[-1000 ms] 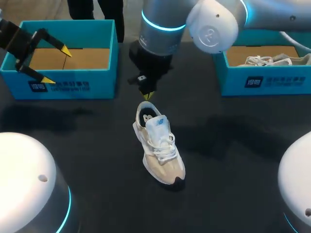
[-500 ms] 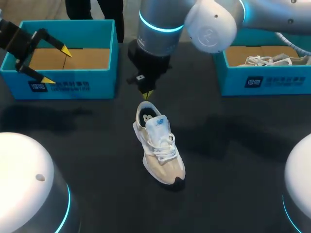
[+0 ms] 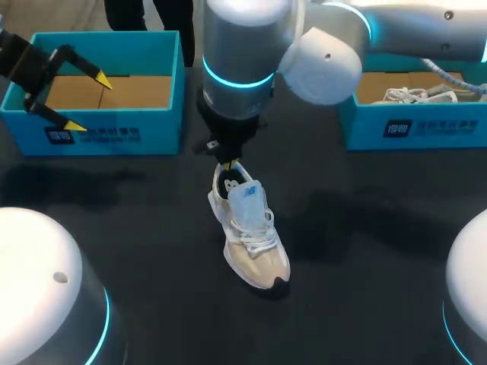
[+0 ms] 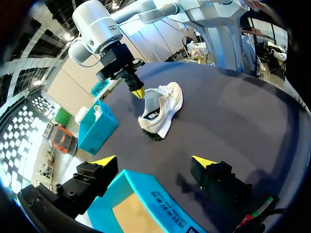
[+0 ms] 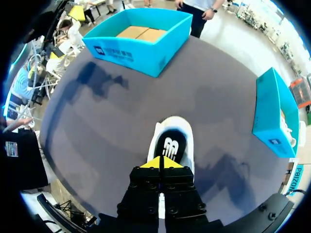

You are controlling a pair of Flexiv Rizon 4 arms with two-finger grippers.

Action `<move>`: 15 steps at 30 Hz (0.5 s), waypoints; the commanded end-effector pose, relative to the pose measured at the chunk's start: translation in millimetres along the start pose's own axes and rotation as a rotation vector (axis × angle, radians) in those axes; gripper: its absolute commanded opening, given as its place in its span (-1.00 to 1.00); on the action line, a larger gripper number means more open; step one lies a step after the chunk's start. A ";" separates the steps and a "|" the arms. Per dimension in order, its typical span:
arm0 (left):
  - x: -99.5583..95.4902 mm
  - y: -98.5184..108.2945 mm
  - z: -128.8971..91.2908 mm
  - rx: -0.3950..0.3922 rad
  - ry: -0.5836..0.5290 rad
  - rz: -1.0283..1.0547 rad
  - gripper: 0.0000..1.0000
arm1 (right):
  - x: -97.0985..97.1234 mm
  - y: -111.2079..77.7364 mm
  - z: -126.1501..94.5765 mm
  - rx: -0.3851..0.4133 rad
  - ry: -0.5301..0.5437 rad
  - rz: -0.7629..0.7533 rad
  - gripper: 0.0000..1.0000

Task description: Take the shoe out of the shoebox, open the shoe tongue, remove and reinsert the insole, then place the shoe into the shoebox

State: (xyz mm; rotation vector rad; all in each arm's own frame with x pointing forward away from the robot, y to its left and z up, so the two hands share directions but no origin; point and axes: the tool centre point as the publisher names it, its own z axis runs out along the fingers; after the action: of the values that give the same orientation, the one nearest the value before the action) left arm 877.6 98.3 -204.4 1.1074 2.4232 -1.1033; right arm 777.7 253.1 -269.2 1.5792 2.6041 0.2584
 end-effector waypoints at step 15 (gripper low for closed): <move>0.3 -0.2 -0.4 -0.002 0.002 0.000 1.00 | -14.9 -21.0 47.2 0.158 0.032 0.062 -1.00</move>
State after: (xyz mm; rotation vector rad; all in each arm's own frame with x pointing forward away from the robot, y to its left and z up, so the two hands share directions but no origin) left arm 877.4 98.1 -204.9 1.1068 2.4232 -1.1029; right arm 772.9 236.8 -311.8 1.7096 2.6453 0.0758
